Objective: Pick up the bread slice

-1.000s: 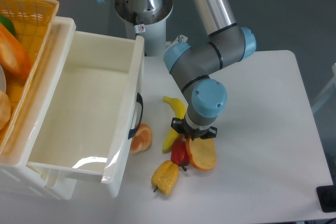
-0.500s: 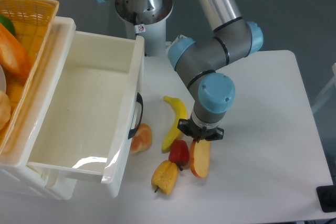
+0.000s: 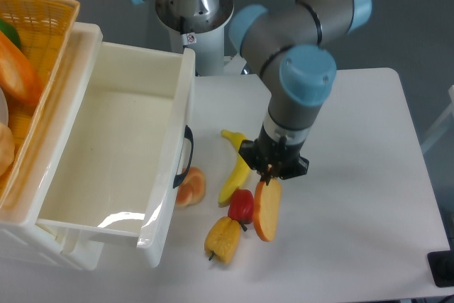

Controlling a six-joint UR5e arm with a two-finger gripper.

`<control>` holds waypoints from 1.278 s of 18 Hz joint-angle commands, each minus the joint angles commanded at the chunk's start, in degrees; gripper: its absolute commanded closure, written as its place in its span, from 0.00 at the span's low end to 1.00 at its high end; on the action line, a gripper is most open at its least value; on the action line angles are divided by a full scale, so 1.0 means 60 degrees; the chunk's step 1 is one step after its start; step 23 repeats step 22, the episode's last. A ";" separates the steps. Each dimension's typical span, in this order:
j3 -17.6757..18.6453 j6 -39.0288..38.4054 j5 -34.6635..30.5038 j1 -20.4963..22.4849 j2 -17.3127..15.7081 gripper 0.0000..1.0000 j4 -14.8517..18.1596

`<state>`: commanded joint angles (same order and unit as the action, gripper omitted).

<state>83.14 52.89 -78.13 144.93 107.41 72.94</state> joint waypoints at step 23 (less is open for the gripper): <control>0.0249 0.4002 -0.0967 0.0234 -0.0705 1.00 0.1437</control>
